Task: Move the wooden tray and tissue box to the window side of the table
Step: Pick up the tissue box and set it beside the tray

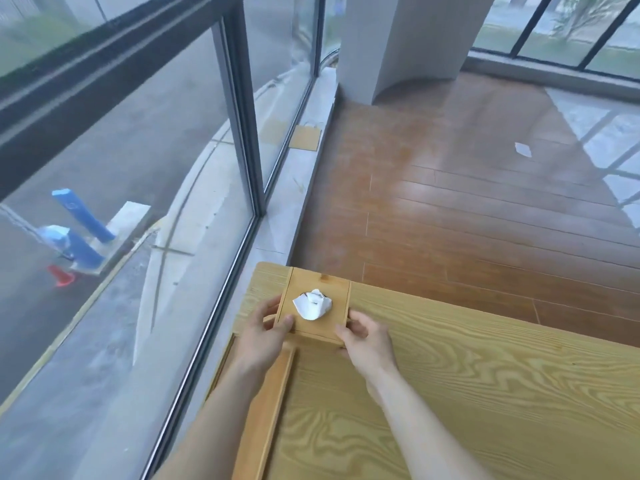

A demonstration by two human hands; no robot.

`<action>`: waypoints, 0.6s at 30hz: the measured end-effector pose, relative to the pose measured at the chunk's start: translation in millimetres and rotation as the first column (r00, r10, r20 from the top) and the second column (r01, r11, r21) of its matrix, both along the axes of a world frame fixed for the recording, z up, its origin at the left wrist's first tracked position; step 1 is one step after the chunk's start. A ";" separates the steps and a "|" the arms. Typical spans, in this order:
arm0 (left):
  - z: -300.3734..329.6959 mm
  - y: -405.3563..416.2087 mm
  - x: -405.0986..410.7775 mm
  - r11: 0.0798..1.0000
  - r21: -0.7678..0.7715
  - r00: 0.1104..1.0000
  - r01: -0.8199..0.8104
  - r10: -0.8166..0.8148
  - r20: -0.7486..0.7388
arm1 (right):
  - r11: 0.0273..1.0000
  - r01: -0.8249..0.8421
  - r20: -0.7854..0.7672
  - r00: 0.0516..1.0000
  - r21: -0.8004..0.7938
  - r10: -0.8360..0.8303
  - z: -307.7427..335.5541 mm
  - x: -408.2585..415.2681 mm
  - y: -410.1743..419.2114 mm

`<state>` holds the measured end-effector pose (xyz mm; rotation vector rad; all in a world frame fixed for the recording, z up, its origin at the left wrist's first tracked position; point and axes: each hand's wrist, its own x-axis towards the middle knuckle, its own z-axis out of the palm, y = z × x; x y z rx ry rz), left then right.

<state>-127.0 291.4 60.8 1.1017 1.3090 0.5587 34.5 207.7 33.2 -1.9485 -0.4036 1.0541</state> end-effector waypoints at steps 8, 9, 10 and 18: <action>-39.7 30.4 -15.6 0.999 -0.020 0.999 -0.025 0.024 -0.022 | 0.998 0.011 -0.033 0.999 -0.069 -0.013 -26.8 -20.5 35.1; -44.0 32.7 -17.1 0.999 -0.022 0.999 -0.035 0.034 -0.030 | 0.997 -0.001 -0.034 0.999 -0.074 -0.001 -29.4 -22.2 38.0; -47.5 34.3 -18.6 0.999 -0.026 0.998 -0.044 0.043 -0.038 | 0.997 -0.009 -0.035 0.999 -0.077 0.006 -31.6 -23.8 40.7; -56.5 55.3 -23.2 0.996 0.049 0.996 -0.078 0.081 -0.049 | 0.995 0.031 -0.029 0.999 -0.093 -0.034 -40.2 -30.6 69.0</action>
